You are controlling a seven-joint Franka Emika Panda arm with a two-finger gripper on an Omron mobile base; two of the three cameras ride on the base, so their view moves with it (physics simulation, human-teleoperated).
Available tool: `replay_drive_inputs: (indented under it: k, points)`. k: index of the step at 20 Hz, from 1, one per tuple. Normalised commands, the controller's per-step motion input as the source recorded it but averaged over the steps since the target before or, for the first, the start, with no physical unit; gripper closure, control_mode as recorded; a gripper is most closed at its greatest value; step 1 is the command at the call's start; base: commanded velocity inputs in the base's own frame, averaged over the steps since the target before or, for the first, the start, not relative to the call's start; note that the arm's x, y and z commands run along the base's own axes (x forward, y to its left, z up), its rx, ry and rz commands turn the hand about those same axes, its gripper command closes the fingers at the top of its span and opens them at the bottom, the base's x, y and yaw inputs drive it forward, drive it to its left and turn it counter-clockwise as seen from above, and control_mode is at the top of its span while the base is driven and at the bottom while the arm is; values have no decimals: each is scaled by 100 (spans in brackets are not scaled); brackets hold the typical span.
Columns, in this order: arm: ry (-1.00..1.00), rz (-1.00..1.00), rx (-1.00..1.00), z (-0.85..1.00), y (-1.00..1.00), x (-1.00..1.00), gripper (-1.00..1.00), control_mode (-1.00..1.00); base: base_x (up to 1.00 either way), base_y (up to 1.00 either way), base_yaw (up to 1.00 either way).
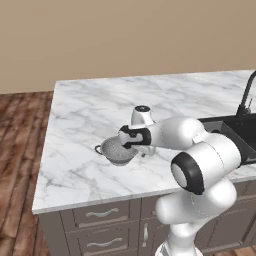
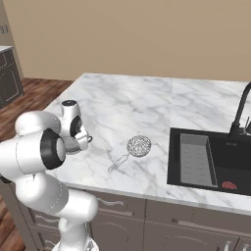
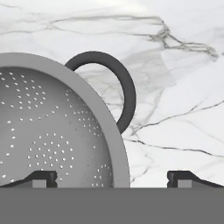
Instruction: Pick the strainer and colander and place them in the sink. Then turn on the water.
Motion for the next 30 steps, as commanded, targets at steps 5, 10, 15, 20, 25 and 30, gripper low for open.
replay_drive_inputs:
  k: [5, 10, 15, 20, 25, 30]
  points:
    - [0, 0, 0, -5, 4, 1, -100, -100, 0, 0, 0]
    - [0, 0, 0, -14, 3, 0, -100, -100, 0, 0, 0]
    - [0, 0, 0, -15, 2, 0, -100, -100, 0, 0, 0]
    - [0, 0, 0, -9, 1, 0, 100, -100, 0, 0, 0]
    - [0, 0, 0, -1, 0, 0, 100, -100, 0, 0, 0]
    - [0, 0, 0, 0, 0, 0, 100, -100, 0, 0, 0]
